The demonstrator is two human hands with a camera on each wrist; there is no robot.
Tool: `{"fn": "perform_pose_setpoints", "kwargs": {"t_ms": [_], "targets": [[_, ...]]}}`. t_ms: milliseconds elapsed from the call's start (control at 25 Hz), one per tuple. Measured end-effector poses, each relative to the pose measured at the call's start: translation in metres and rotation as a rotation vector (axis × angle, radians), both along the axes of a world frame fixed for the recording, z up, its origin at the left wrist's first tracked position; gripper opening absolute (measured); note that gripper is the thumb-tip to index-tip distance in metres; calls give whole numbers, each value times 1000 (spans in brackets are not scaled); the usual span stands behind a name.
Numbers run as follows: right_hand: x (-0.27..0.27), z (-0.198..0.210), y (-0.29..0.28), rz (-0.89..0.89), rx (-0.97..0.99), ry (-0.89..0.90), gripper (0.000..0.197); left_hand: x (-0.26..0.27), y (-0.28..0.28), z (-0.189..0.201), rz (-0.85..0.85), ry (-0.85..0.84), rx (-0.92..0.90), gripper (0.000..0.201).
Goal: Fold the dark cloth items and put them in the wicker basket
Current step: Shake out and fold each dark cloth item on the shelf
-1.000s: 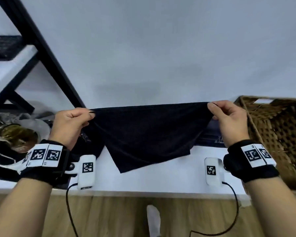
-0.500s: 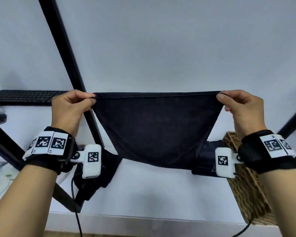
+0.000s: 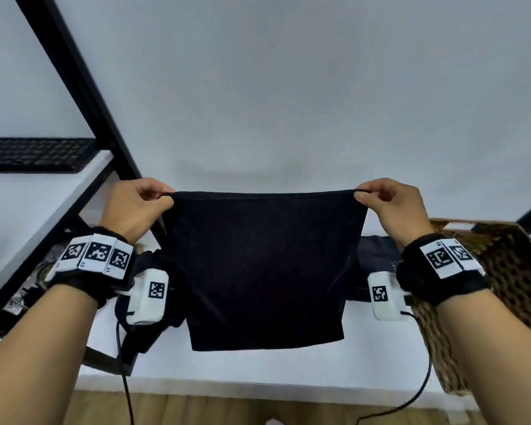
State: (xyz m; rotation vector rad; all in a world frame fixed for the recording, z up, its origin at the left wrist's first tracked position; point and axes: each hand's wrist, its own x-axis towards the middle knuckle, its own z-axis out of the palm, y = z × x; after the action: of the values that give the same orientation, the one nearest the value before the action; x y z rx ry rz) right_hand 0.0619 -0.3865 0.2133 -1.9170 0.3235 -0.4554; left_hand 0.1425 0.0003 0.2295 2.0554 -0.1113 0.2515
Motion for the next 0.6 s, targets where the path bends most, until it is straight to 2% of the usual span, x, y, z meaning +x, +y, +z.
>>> {"fn": "perform_pose_setpoints", "kwargs": {"t_ms": [80,200,320,520,600], "targets": [[8,-15,-1,-21,-5,4,7,9,-4,-16,11,2,-15,35],[-5,-39,1,-2,125,3,4,3,0,-46,31,-20,17,25],[-36,-92,1,-7,163,75,6,-26,6,-107,9,40,75,29],[-93,-215,0,25,10,450,18,-85,8,-242,-119,288,298,49],[-110,-257,3,100,-103,615,22,-109,12,-294,-187,458,429,52]]}}
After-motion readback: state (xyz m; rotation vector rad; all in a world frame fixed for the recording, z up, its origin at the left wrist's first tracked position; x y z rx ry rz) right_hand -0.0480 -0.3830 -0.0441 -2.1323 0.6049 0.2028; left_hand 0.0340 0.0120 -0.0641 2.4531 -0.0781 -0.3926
